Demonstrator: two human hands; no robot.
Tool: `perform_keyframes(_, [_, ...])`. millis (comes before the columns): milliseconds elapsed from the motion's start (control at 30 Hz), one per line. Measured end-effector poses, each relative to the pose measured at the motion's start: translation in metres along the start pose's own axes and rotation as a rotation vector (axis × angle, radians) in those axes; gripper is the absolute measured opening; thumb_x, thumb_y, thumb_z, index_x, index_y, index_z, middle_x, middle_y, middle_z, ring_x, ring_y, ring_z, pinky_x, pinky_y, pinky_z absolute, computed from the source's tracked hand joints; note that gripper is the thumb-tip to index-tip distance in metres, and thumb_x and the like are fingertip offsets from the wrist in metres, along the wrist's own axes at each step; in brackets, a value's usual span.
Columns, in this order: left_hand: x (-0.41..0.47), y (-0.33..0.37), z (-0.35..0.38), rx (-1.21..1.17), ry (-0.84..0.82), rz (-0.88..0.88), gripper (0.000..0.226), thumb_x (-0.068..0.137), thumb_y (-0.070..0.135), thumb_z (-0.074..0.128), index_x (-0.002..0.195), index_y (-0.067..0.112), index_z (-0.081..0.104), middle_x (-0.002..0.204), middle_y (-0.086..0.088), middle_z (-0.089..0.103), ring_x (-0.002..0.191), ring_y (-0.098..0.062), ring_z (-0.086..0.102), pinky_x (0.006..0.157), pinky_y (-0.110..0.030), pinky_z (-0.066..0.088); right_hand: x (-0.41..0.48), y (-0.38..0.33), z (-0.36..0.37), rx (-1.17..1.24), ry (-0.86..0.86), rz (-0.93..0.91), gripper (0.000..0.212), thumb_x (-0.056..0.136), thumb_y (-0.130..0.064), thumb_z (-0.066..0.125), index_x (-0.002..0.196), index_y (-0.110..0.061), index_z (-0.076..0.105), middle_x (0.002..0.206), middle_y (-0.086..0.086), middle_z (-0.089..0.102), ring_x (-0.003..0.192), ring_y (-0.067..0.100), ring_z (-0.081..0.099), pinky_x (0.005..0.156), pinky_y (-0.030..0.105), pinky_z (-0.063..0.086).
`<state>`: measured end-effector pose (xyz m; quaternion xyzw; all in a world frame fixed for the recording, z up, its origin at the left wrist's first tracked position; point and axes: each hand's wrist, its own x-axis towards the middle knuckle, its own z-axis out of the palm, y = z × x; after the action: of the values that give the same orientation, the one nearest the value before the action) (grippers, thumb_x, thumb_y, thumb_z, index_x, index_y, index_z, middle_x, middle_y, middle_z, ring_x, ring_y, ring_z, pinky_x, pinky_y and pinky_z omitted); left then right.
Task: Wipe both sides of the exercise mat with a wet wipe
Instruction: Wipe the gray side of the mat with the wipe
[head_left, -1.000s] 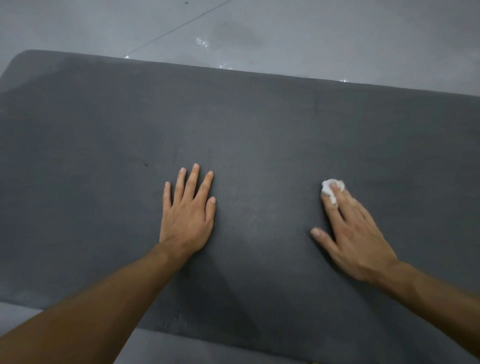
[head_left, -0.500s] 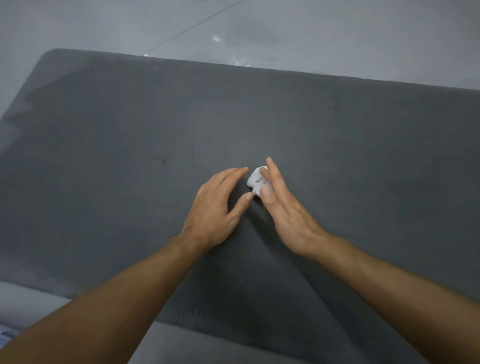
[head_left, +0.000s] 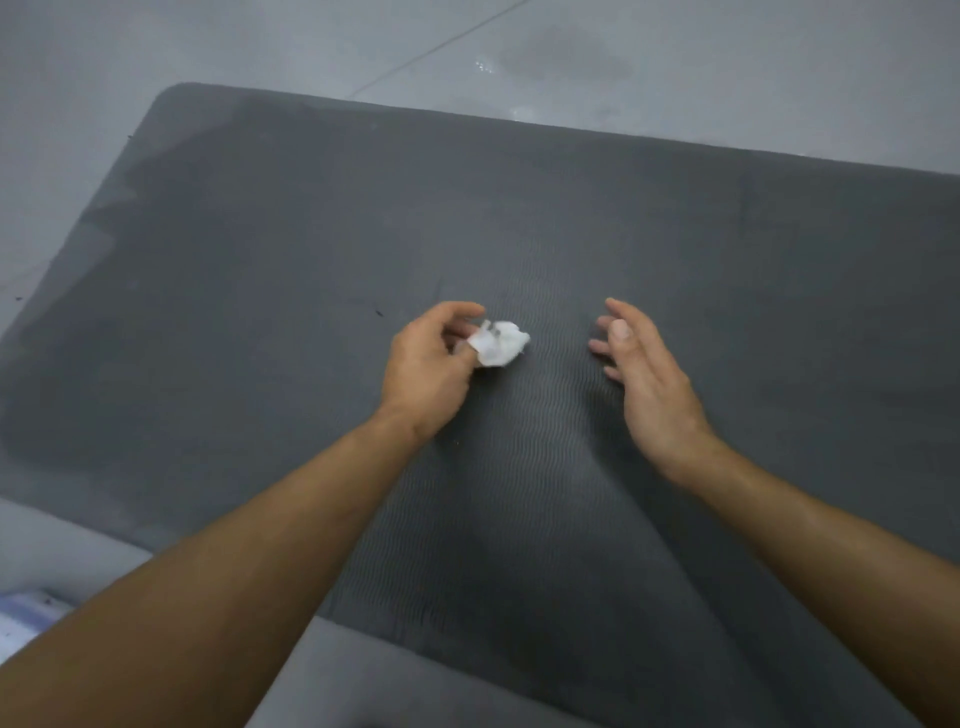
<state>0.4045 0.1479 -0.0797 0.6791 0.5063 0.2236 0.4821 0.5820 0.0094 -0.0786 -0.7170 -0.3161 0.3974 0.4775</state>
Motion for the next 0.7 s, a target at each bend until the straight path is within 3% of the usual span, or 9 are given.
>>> perform_keyframes(67, [0.011, -0.007, -0.023, 0.075, 0.122, 0.009, 0.025, 0.091, 0.002, 0.068, 0.102, 0.025, 0.069, 0.095, 0.009, 0.071, 0.083, -0.002, 0.064, 0.082, -0.019, 0.051, 0.006, 0.01, -0.016, -0.306, 0.044, -0.112, 0.066, 0.104, -0.064, 0.038, 0.156, -0.023, 0.043, 0.155, -0.002, 0.048, 0.143, 0.015, 0.044, 0.12, 0.033, 0.031])
perform_keyframes(133, [0.02, -0.013, -0.047, 0.188, 0.236, -0.005, 0.029, 0.091, 0.002, 0.061, 0.102, 0.028, 0.07, 0.104, 0.005, 0.071, 0.096, -0.012, 0.067, 0.092, -0.03, 0.053, 0.014, 0.019, -0.029, -0.633, 0.027, -0.234, 0.07, 0.103, -0.062, 0.033, 0.158, -0.019, 0.04, 0.164, 0.001, 0.038, 0.152, 0.019, 0.031, 0.125, 0.043, 0.024])
perform_keyframes(200, [0.023, -0.019, -0.066, 0.308, 0.324, -0.051, 0.031, 0.093, 0.007, 0.057, 0.116, 0.023, 0.07, 0.12, 0.001, 0.067, 0.111, -0.018, 0.063, 0.101, -0.037, 0.05, 0.022, 0.03, -0.037, -0.911, -0.044, -0.302, 0.074, 0.101, -0.063, 0.025, 0.161, -0.021, 0.035, 0.171, 0.002, 0.024, 0.159, 0.02, 0.017, 0.128, 0.046, 0.013])
perform_keyframes(300, [0.018, -0.028, -0.078, 0.383, 0.369, -0.06, 0.045, 0.097, 0.011, 0.053, 0.141, 0.017, 0.056, 0.141, 0.0, 0.055, 0.131, -0.017, 0.052, 0.11, -0.03, 0.039, 0.025, 0.044, -0.039, -1.132, -0.087, -0.345, 0.074, 0.103, -0.064, 0.017, 0.164, -0.024, 0.027, 0.174, 0.001, 0.013, 0.161, 0.018, 0.005, 0.129, 0.044, 0.007])
perform_keyframes(467, [-0.007, -0.049, -0.065, 0.694, -0.101, 0.228, 0.063, 0.1, 0.048, 0.053, 0.157, 0.028, 0.038, 0.166, 0.002, 0.032, 0.156, -0.017, 0.022, 0.128, -0.042, 0.018, 0.022, 0.049, -0.035, -1.209, -0.013, -0.379, 0.071, 0.105, -0.061, 0.02, 0.164, -0.022, 0.028, 0.173, 0.004, 0.018, 0.161, 0.02, 0.01, 0.129, 0.047, 0.015])
perform_keyframes(500, [-0.014, -0.053, -0.06, 0.746, -0.137, 0.257, 0.063, 0.1, 0.047, 0.056, 0.157, 0.028, 0.038, 0.168, 0.001, 0.028, 0.157, -0.019, 0.019, 0.127, -0.041, 0.017, 0.022, 0.048, -0.035, -1.207, -0.004, -0.384, 0.071, 0.105, -0.06, 0.022, 0.164, -0.022, 0.03, 0.173, 0.004, 0.02, 0.161, 0.02, 0.011, 0.129, 0.047, 0.015])
perform_keyframes(633, [-0.044, -0.062, -0.042, 0.761, -0.136, 0.413, 0.044, 0.104, 0.026, 0.052, 0.148, 0.017, 0.053, 0.16, -0.01, 0.04, 0.15, -0.029, 0.036, 0.118, -0.048, 0.039, 0.022, 0.047, -0.034, -1.222, -0.006, -0.386, 0.071, 0.105, -0.06, 0.023, 0.163, -0.021, 0.031, 0.172, 0.005, 0.02, 0.161, 0.021, 0.011, 0.129, 0.047, 0.015])
perform_keyframes(700, [-0.062, -0.068, -0.034, 0.792, -0.239, 0.542, 0.043, 0.106, 0.022, 0.047, 0.148, 0.017, 0.053, 0.163, -0.01, 0.037, 0.154, -0.028, 0.03, 0.12, -0.047, 0.037, 0.022, 0.047, -0.034, -1.238, -0.018, -0.387, 0.071, 0.105, -0.06, 0.022, 0.164, -0.021, 0.029, 0.173, 0.006, 0.019, 0.161, 0.021, 0.011, 0.129, 0.048, 0.015])
